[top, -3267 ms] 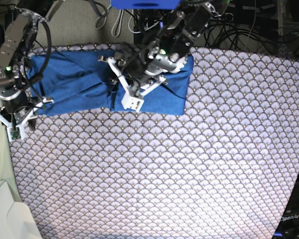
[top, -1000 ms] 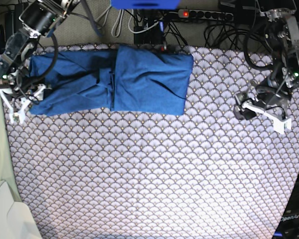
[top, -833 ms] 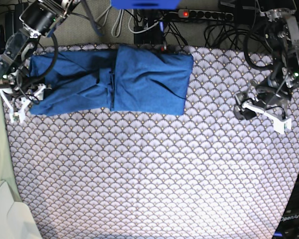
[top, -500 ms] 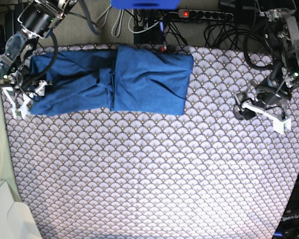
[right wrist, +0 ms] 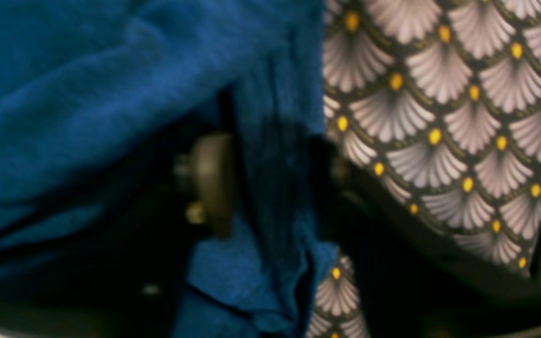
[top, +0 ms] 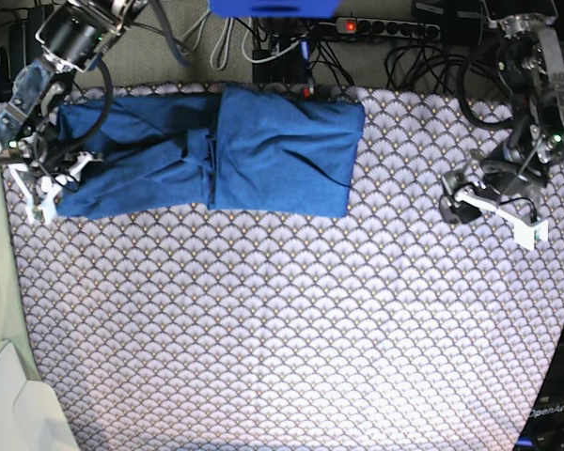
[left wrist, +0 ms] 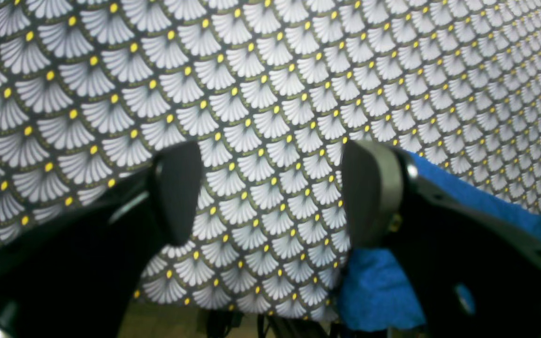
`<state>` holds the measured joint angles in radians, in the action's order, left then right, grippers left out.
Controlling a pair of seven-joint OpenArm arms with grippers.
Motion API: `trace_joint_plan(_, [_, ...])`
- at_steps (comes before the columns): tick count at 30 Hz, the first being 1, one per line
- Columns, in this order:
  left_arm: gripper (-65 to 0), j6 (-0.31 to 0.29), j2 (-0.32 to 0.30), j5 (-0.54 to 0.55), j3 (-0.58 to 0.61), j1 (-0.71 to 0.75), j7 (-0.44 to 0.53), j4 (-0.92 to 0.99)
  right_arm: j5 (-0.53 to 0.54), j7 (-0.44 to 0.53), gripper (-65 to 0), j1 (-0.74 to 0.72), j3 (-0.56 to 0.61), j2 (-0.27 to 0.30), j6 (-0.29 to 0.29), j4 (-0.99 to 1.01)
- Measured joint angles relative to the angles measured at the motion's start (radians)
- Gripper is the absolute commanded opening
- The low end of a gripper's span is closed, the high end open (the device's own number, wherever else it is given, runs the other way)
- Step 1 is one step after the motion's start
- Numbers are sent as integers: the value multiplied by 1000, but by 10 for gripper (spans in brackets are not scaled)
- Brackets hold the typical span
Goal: Fold the T-shirt properly
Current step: 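Move the right gripper to the strip's other end and grasp it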
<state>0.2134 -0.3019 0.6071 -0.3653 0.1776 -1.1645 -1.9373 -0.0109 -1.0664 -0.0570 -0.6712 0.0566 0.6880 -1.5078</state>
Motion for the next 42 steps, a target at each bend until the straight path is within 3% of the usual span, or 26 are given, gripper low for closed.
trace_joint_plan(3, [-196, 0, 0, 0, -1, 0, 1, 0, -7, 13, -650, 6, 3, -9, -1, -4])
trace_joint_plan(9, [-196, -1, -3, 6, -72, 0, -6, 0, -11, 4, -650, 11, 0, -27, 0, -38])
trace_joint_plan(17, [-196, 0, -3, -3, -205, 0, -4, 0, -9, -63, -650, 33, -24, -76, 4, -239])
trace_joint_plan(23, [-196, 0, -5, -4, -247, 0, -3, 0, -10, -140, -650, 31, -25, -115, 4, -327])
trace_joint_plan(29, [-196, 0, -6, 0, -262, 8, -3, 0, -9, -154, -650, 64, 44, -148, 4, -410])
trace_joint_plan(42, [-196, 0, -6, 0, -268, 22, -3, 0, -9, -151, -650, 71, 75, -117, 4, -415])
